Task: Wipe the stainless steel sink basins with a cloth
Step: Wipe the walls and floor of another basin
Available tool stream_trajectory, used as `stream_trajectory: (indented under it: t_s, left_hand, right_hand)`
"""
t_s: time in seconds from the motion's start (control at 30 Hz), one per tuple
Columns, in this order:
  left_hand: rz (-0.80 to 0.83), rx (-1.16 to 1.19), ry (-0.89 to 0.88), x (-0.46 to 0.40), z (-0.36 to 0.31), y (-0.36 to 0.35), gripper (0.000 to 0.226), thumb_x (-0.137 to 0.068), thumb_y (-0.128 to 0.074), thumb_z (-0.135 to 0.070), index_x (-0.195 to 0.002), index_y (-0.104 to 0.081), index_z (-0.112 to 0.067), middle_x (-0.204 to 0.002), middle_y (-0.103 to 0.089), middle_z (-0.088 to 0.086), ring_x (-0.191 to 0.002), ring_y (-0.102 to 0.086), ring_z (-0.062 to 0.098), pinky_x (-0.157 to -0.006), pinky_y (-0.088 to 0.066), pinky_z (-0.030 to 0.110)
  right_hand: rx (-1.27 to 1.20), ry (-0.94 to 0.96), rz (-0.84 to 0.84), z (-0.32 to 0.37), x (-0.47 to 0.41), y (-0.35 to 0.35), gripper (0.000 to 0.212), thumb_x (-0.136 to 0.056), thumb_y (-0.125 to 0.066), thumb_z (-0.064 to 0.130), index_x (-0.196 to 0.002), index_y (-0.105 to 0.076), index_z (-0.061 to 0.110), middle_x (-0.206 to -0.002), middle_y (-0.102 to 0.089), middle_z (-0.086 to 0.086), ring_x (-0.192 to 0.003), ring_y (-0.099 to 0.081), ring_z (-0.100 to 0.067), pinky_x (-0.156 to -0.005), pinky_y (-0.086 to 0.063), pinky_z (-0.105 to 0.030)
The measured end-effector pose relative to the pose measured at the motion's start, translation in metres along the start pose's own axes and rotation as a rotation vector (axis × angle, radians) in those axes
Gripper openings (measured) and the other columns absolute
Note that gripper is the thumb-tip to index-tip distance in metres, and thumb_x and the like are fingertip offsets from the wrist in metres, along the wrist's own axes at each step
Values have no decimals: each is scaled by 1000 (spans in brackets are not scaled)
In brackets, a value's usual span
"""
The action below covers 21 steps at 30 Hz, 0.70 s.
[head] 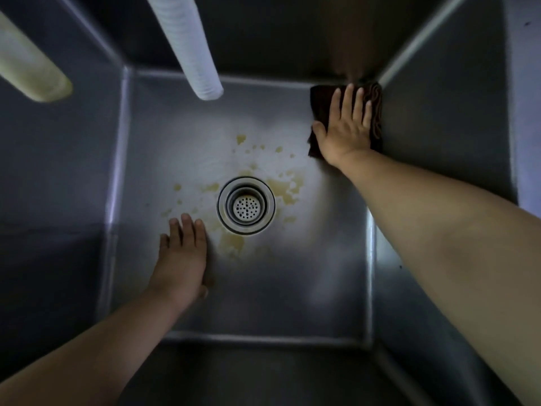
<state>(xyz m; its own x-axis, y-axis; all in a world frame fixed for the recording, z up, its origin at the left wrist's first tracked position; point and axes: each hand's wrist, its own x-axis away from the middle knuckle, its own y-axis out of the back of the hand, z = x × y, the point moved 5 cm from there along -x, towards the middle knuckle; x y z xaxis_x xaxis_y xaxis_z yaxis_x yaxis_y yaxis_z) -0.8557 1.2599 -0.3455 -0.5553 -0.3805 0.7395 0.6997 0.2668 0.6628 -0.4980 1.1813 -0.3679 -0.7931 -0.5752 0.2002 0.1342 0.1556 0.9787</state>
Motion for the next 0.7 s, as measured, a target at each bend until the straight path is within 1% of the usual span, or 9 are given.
stream_trajectory:
  t_s: [0.1,0.2,0.3,0.4,0.53,0.57,0.6,0.67,0.7]
  left_hand:
    - [-2,2,0,2,0,4,134,-64,-78,-50,-144,16,3,-153,12,26,-142,3,46,-116,-15,49]
    - [-3,-3,1,5,-1,7,134,-63,-79,-49,-144,14,3,-153,10,27,-141,0,46,-115,-18,49]
    - [-3,-19,10,9,-2,12,133,-63,-79,-49,-144,12,4,-153,7,27,-141,-3,46,-114,-20,49]
    - [-8,-15,8,12,-2,14,130,-65,-78,-48,-145,11,4,-153,6,27,-142,-3,45,-114,-20,48]
    - [2,14,12,15,0,15,125,-70,-75,-43,-145,13,3,-154,10,25,-142,1,44,-116,-16,48]
    - [0,11,9,15,0,15,124,-71,-75,-43,-145,14,3,-154,10,25,-142,2,44,-116,-16,48]
    - [-2,13,7,15,0,15,124,-72,-74,-43,-145,14,3,-154,11,26,-142,2,44,-116,-15,49]
    - [-14,26,7,14,2,14,123,-73,-73,-43,-145,15,2,-154,11,25,-142,3,44,-116,-14,49]
    - [-21,38,5,13,3,13,122,-73,-73,-42,-145,15,2,-154,11,25,-142,3,44,-116,-14,49]
  right_hand:
    - [23,97,23,10,26,1,74,-94,-29,49,-152,-2,11,-160,4,-13,-146,8,-31,-117,8,-48]
    - [14,222,41,26,75,-5,75,-93,-32,49,-152,-6,10,-159,-3,-14,-146,4,-31,-117,6,-51]
    - [-7,262,81,33,134,-14,79,-91,-39,48,-151,-10,7,-158,-8,-19,-146,2,-34,-116,7,-53]
    - [7,191,148,40,202,-29,82,-90,-42,50,-149,-12,2,-157,-9,-23,-145,-2,-40,-114,6,-59]
    - [-42,-74,315,70,275,-45,92,-78,-61,55,-143,-31,-2,-149,-29,-26,-140,-21,-45,-106,-5,-67]
    - [-75,-133,309,77,279,-46,94,-76,-64,54,-143,-29,-2,-149,-29,-27,-140,-19,-45,-106,-4,-67]
    - [-117,-186,301,81,277,-47,97,-78,-61,54,-145,-20,-2,-152,-23,-26,-142,-9,-43,-107,3,-66]
    - [-192,-275,305,86,257,-50,97,-86,-48,55,-144,8,1,-156,0,-24,-141,19,-39,-105,21,-61]
    - [-216,-312,284,87,242,-51,96,-88,-43,55,-144,14,2,-157,6,-23,-140,23,-38,-103,26,-60]
